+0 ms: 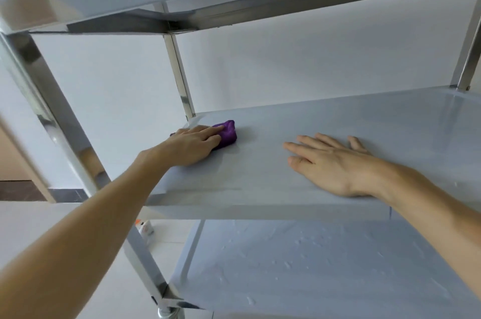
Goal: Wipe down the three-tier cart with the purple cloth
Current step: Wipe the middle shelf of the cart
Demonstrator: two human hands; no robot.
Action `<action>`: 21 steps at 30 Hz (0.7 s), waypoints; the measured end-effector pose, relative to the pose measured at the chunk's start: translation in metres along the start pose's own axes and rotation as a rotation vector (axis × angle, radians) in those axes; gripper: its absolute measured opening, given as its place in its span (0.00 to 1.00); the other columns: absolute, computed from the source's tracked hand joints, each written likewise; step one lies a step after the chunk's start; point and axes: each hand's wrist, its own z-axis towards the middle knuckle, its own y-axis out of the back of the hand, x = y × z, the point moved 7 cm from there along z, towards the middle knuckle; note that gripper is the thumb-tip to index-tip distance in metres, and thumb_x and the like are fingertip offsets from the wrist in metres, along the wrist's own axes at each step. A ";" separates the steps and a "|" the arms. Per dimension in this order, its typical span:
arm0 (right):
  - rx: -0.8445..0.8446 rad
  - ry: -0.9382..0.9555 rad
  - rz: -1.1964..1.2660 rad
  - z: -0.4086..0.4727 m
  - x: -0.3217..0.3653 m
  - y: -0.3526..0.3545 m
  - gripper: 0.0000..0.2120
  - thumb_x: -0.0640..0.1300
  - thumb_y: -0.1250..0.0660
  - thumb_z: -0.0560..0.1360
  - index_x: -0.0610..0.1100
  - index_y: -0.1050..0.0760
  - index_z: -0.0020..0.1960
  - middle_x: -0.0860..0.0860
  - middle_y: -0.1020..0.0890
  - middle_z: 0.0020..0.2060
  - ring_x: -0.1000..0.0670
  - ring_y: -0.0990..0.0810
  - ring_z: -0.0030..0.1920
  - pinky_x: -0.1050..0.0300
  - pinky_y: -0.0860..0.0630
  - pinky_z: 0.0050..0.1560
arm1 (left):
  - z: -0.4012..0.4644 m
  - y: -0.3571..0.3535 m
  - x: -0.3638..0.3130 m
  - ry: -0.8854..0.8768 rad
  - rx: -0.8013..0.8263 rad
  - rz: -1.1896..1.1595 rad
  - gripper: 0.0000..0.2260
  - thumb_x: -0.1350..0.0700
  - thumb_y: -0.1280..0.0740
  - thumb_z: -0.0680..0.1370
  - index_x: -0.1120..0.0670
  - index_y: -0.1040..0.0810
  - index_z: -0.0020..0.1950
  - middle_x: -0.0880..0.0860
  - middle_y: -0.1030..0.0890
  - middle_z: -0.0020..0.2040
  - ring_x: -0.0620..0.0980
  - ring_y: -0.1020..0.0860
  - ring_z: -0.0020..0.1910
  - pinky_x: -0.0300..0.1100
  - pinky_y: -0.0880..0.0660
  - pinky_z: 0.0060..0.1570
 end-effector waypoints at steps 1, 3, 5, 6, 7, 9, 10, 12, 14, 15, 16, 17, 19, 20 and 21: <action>-0.001 -0.004 0.003 0.001 -0.001 0.001 0.25 0.63 0.59 0.81 0.66 0.56 0.77 0.63 0.56 0.78 0.55 0.60 0.79 0.34 0.63 0.75 | -0.009 0.000 -0.008 -0.033 -0.010 0.006 0.21 0.41 0.54 0.83 0.34 0.45 0.77 0.44 0.42 0.79 0.54 0.41 0.76 0.49 0.47 0.74; -0.008 -0.009 0.003 0.004 -0.002 0.002 0.25 0.63 0.59 0.81 0.66 0.55 0.77 0.64 0.56 0.78 0.55 0.59 0.79 0.35 0.62 0.75 | -0.029 -0.001 -0.024 -0.082 -0.024 -0.027 0.21 0.40 0.53 0.82 0.34 0.44 0.77 0.44 0.40 0.79 0.54 0.40 0.76 0.50 0.47 0.75; -0.012 -0.013 0.010 0.008 -0.003 0.004 0.24 0.63 0.59 0.81 0.66 0.54 0.77 0.64 0.55 0.78 0.55 0.59 0.79 0.35 0.62 0.75 | -0.046 -0.001 -0.039 -0.101 -0.047 -0.058 0.21 0.40 0.52 0.82 0.34 0.43 0.76 0.43 0.39 0.78 0.53 0.39 0.75 0.51 0.46 0.75; -0.013 -0.014 0.016 0.009 -0.004 0.004 0.24 0.63 0.59 0.81 0.66 0.54 0.77 0.64 0.55 0.78 0.56 0.59 0.79 0.36 0.62 0.75 | -0.054 0.000 -0.044 -0.098 -0.066 -0.062 0.21 0.39 0.52 0.82 0.34 0.42 0.76 0.43 0.38 0.78 0.53 0.39 0.75 0.50 0.45 0.74; -0.016 -0.015 0.021 0.010 -0.004 0.005 0.24 0.63 0.59 0.81 0.67 0.53 0.77 0.64 0.55 0.78 0.56 0.58 0.79 0.36 0.62 0.75 | -0.061 0.001 -0.049 -0.094 -0.089 -0.063 0.21 0.39 0.52 0.82 0.34 0.41 0.76 0.42 0.38 0.77 0.53 0.38 0.75 0.49 0.44 0.74; -0.028 -0.009 0.025 0.012 -0.004 0.006 0.24 0.63 0.58 0.81 0.67 0.52 0.77 0.64 0.54 0.78 0.56 0.58 0.79 0.36 0.62 0.75 | -0.075 0.003 -0.054 -0.107 -0.140 -0.056 0.22 0.37 0.53 0.82 0.34 0.40 0.75 0.42 0.35 0.76 0.53 0.36 0.74 0.49 0.42 0.73; -0.036 -0.004 0.025 0.012 -0.005 0.007 0.24 0.64 0.58 0.81 0.67 0.51 0.77 0.64 0.53 0.78 0.56 0.57 0.79 0.36 0.61 0.75 | -0.083 0.003 -0.056 -0.126 -0.159 -0.053 0.22 0.35 0.53 0.81 0.34 0.39 0.75 0.42 0.34 0.75 0.52 0.36 0.73 0.49 0.41 0.72; -0.050 0.003 0.024 0.012 -0.005 0.007 0.24 0.65 0.58 0.81 0.67 0.50 0.77 0.64 0.52 0.78 0.55 0.56 0.79 0.37 0.60 0.76 | -0.098 0.003 -0.056 -0.167 -0.181 -0.059 0.25 0.31 0.56 0.79 0.34 0.38 0.74 0.41 0.33 0.74 0.50 0.35 0.73 0.47 0.40 0.71; -0.052 0.003 0.019 0.012 -0.006 0.008 0.25 0.65 0.58 0.80 0.67 0.50 0.76 0.65 0.51 0.78 0.56 0.55 0.79 0.37 0.59 0.76 | -0.114 0.003 -0.052 -0.211 -0.218 -0.056 0.29 0.27 0.59 0.76 0.33 0.39 0.74 0.38 0.32 0.73 0.46 0.35 0.71 0.44 0.38 0.68; -0.050 0.002 0.014 0.012 -0.007 0.008 0.25 0.65 0.57 0.80 0.67 0.50 0.76 0.65 0.51 0.78 0.56 0.55 0.79 0.37 0.59 0.76 | -0.122 0.004 -0.049 -0.239 -0.250 -0.048 0.30 0.26 0.59 0.75 0.33 0.39 0.74 0.36 0.32 0.72 0.44 0.34 0.70 0.42 0.37 0.64; -0.047 0.000 0.008 0.013 -0.007 0.009 0.24 0.65 0.57 0.80 0.67 0.50 0.76 0.65 0.51 0.78 0.55 0.54 0.79 0.37 0.58 0.76 | -0.129 0.006 -0.047 -0.269 -0.283 -0.039 0.30 0.26 0.59 0.75 0.32 0.38 0.73 0.35 0.31 0.71 0.43 0.33 0.69 0.40 0.36 0.61; -0.043 -0.002 0.003 0.014 -0.006 0.009 0.24 0.65 0.58 0.80 0.68 0.50 0.76 0.65 0.51 0.78 0.55 0.54 0.79 0.37 0.58 0.76 | -0.135 0.007 -0.045 -0.300 -0.308 -0.030 0.29 0.26 0.58 0.75 0.32 0.38 0.73 0.34 0.30 0.70 0.42 0.33 0.69 0.39 0.35 0.58; -0.042 -0.008 -0.011 0.016 -0.005 0.010 0.24 0.64 0.58 0.81 0.68 0.50 0.76 0.65 0.51 0.78 0.55 0.54 0.79 0.38 0.57 0.76 | -0.145 0.008 -0.041 -0.350 -0.333 -0.007 0.28 0.27 0.55 0.76 0.33 0.38 0.73 0.34 0.30 0.69 0.41 0.32 0.68 0.38 0.34 0.54; -0.044 -0.010 -0.022 0.017 -0.003 0.010 0.24 0.64 0.59 0.81 0.67 0.50 0.76 0.65 0.51 0.78 0.55 0.53 0.79 0.38 0.56 0.76 | -0.148 0.008 -0.039 -0.365 -0.343 0.007 0.27 0.27 0.54 0.77 0.33 0.38 0.73 0.35 0.30 0.69 0.41 0.33 0.68 0.38 0.33 0.54; -0.049 -0.011 -0.031 0.019 -0.002 0.011 0.24 0.64 0.59 0.81 0.67 0.50 0.77 0.65 0.51 0.78 0.54 0.53 0.79 0.38 0.55 0.75 | -0.151 0.009 -0.037 -0.376 -0.354 0.024 0.27 0.28 0.53 0.77 0.34 0.38 0.74 0.35 0.30 0.70 0.42 0.33 0.69 0.40 0.30 0.54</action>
